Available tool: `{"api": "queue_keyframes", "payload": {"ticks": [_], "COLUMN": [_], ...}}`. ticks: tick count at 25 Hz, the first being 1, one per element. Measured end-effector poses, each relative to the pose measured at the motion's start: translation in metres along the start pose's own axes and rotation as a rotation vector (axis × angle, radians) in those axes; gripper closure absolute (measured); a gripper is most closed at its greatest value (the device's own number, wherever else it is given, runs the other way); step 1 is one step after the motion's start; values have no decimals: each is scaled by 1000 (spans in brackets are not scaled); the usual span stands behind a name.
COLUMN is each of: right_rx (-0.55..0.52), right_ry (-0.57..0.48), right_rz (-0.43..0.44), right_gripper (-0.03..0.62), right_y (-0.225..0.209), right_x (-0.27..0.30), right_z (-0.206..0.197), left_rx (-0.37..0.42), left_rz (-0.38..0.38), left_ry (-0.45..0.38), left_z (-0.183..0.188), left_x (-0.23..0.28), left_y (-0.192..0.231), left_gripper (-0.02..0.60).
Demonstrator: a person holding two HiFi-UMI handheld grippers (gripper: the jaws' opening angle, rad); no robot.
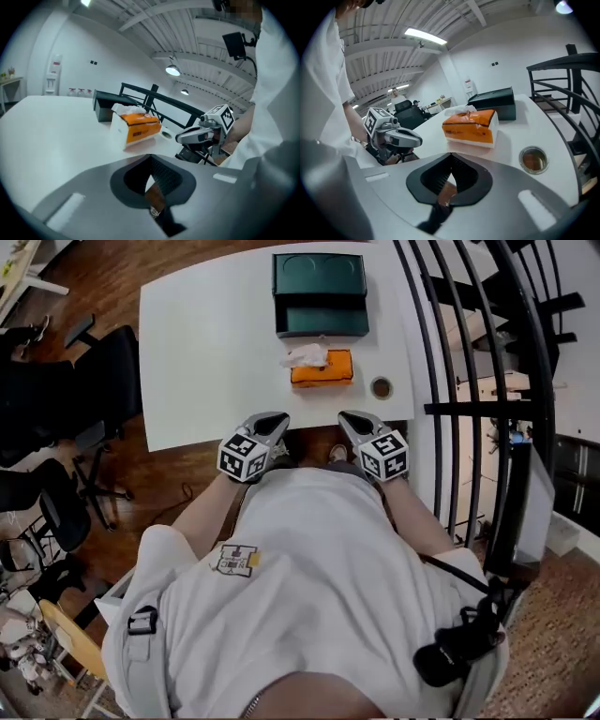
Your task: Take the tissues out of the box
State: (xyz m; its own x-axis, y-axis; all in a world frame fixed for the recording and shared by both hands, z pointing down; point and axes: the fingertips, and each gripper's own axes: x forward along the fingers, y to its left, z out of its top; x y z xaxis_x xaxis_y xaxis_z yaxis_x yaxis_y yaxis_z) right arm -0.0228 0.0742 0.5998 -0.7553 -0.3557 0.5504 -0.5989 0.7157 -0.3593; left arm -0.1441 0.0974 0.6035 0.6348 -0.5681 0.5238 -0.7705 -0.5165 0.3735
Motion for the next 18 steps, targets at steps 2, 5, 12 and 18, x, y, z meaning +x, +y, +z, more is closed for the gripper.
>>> {"api": "queue_keyframes", "payload": {"ticks": [2, 5, 12, 18], "right_rx": [-24, -32, -58, -84], "right_ry": [22, 29, 6, 0], "right_rz": [30, 50, 86, 88], "right_gripper": [594, 594, 594, 594], "right_y": [-5, -12, -13, -11], "right_x": [8, 13, 7, 6], "right_z": [-7, -12, -7, 1], "left_rx": [-15, -8, -33, -21], "left_rz": [62, 99, 145, 145], "left_ry": [8, 17, -5, -8], "left_z": [-12, -17, -18, -16], "left_x": [6, 15, 16, 17], "left_y": [-2, -5, -13, -17], "left_gripper": [581, 581, 581, 581]}}
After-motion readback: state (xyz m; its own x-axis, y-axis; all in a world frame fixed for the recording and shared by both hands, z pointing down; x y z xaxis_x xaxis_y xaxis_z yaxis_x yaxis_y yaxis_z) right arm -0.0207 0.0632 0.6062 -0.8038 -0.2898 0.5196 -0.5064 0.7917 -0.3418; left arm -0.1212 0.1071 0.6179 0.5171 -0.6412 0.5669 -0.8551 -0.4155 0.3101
